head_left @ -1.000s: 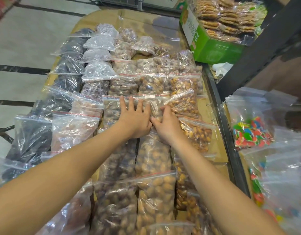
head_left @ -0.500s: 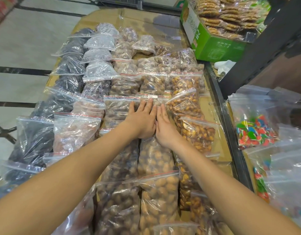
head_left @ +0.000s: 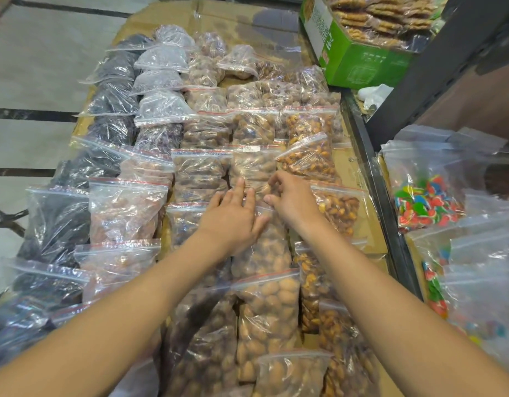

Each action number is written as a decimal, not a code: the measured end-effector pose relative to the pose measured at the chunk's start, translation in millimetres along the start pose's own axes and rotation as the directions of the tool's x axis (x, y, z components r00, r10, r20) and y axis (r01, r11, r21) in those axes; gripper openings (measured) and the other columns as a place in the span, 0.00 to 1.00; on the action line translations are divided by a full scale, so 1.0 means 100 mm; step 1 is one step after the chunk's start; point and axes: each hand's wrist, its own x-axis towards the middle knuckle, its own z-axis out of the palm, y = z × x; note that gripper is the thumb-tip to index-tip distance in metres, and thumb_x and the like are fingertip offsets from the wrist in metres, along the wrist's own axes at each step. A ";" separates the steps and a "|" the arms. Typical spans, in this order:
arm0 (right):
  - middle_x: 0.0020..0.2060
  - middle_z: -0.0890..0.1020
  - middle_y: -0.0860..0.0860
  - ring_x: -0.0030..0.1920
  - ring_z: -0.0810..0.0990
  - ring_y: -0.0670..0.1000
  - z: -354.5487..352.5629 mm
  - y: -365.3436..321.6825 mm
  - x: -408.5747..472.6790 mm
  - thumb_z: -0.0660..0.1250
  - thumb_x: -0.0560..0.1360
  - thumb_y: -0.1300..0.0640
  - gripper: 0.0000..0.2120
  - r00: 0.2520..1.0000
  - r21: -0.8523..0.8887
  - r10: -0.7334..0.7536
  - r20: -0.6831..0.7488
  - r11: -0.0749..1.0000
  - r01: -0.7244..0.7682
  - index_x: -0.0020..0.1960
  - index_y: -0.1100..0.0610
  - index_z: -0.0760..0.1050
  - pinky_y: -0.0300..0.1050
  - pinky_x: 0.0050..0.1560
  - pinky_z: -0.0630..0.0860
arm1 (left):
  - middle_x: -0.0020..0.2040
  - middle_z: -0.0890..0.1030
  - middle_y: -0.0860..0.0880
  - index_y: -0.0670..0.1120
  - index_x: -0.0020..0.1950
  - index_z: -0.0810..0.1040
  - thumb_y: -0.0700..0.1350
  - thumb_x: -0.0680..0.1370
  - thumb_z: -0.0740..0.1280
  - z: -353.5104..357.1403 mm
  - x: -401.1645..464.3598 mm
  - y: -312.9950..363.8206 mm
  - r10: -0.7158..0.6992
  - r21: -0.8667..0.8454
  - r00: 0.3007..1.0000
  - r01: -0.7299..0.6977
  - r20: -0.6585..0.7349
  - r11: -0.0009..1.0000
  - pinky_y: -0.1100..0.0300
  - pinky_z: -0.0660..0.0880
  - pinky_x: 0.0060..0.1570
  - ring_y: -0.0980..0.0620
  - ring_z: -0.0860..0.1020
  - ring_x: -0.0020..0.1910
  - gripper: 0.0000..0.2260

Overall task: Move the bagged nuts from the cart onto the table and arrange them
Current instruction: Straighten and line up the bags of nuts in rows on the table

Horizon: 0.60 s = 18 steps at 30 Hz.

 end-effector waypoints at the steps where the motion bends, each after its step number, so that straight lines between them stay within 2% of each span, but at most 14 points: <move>1: 0.51 0.80 0.52 0.53 0.78 0.53 -0.02 -0.01 -0.02 0.76 0.75 0.57 0.12 1.000 -0.014 -0.009 0.007 1.000 0.009 0.56 0.54 0.78 0.43 0.49 0.68 | 0.83 0.43 0.39 0.42 0.83 0.46 0.63 0.84 0.43 -0.03 0.00 0.02 -0.011 0.004 1.000 0.011 0.014 1.000 0.42 0.47 0.79 0.38 0.49 0.82 0.34; 4: 0.55 0.76 0.52 0.58 0.76 0.52 -0.01 -0.02 -0.17 0.73 0.78 0.59 0.20 0.995 -0.055 -0.080 0.060 0.995 0.083 0.69 0.52 0.77 0.43 0.57 0.69 | 0.83 0.44 0.39 0.40 0.82 0.49 0.62 0.84 0.44 -0.03 -0.07 0.04 0.020 0.007 1.000 -0.020 -0.019 1.000 0.43 0.49 0.79 0.39 0.49 0.82 0.34; 6: 0.60 0.75 0.55 0.61 0.77 0.55 0.03 -0.01 -0.21 0.68 0.80 0.61 0.22 0.987 -0.115 -0.098 0.125 0.987 0.113 0.74 0.53 0.74 0.48 0.64 0.73 | 0.83 0.46 0.39 0.40 0.82 0.49 0.62 0.84 0.46 0.02 -0.11 0.02 0.031 -0.006 0.999 -0.032 -0.040 0.999 0.44 0.52 0.79 0.42 0.52 0.82 0.34; 8: 0.63 0.73 0.57 0.63 0.77 0.59 0.04 -0.01 -0.21 0.66 0.81 0.62 0.22 0.977 -0.158 -0.083 0.194 0.981 0.115 0.75 0.55 0.73 0.54 0.66 0.75 | 0.83 0.48 0.40 0.41 0.82 0.50 0.63 0.83 0.46 0.04 -0.11 0.02 0.014 0.009 0.999 -0.014 -0.043 1.000 0.43 0.56 0.78 0.41 0.56 0.81 0.35; 11: 0.60 0.71 0.58 0.62 0.76 0.61 -0.01 -0.04 -0.13 0.66 0.81 0.64 0.18 0.966 -0.170 -0.072 0.248 0.978 0.117 0.70 0.59 0.77 0.57 0.66 0.74 | 0.83 0.52 0.40 0.41 0.81 0.57 0.63 0.83 0.47 -0.09 -0.06 0.08 -0.017 0.019 1.000 0.017 -0.015 1.000 0.44 0.62 0.74 0.39 0.64 0.77 0.34; 13: 0.56 0.72 0.55 0.61 0.76 0.60 -0.05 -0.09 -0.10 0.67 0.80 0.63 0.17 0.964 -0.201 -0.071 0.255 0.972 0.125 0.68 0.59 0.78 0.55 0.65 0.73 | 0.82 0.56 0.40 0.40 0.78 0.63 0.62 0.84 0.49 -0.22 -0.03 0.09 -0.015 0.023 1.000 0.015 -0.004 1.000 0.44 0.66 0.69 0.38 0.70 0.73 0.31; 15: 0.55 0.78 0.54 0.63 0.78 0.59 -0.12 -0.11 -0.12 0.69 0.80 0.62 0.17 0.961 -0.206 -0.097 0.260 0.966 0.153 0.68 0.58 0.79 0.51 0.66 0.73 | 0.81 0.58 0.40 0.41 0.77 0.65 0.61 0.84 0.50 -0.26 -0.06 0.09 0.002 0.021 1.000 -0.002 -0.006 1.000 0.44 0.68 0.66 0.38 0.71 0.71 0.30; 16: 0.58 0.81 0.55 0.64 0.78 0.59 -0.16 -0.11 -0.13 0.69 0.80 0.62 0.18 0.959 -0.212 -0.109 0.263 0.963 0.168 0.69 0.58 0.79 0.50 0.67 0.72 | 0.81 0.59 0.41 0.41 0.77 0.63 0.61 0.84 0.50 -0.23 -0.09 0.08 0.016 0.028 1.000 -0.016 -0.018 0.999 0.44 0.68 0.67 0.37 0.70 0.72 0.30; 18: 0.66 0.79 0.58 0.69 0.75 0.59 -0.21 -0.10 -0.21 0.67 0.81 0.62 0.20 0.937 -0.250 -0.107 0.333 0.948 0.197 0.73 0.57 0.76 0.47 0.68 0.67 | 0.81 0.58 0.41 0.43 0.79 0.59 0.62 0.84 0.50 -0.07 -0.17 0.04 0.047 0.028 0.998 -0.046 -0.040 0.999 0.44 0.67 0.69 0.37 0.68 0.73 0.31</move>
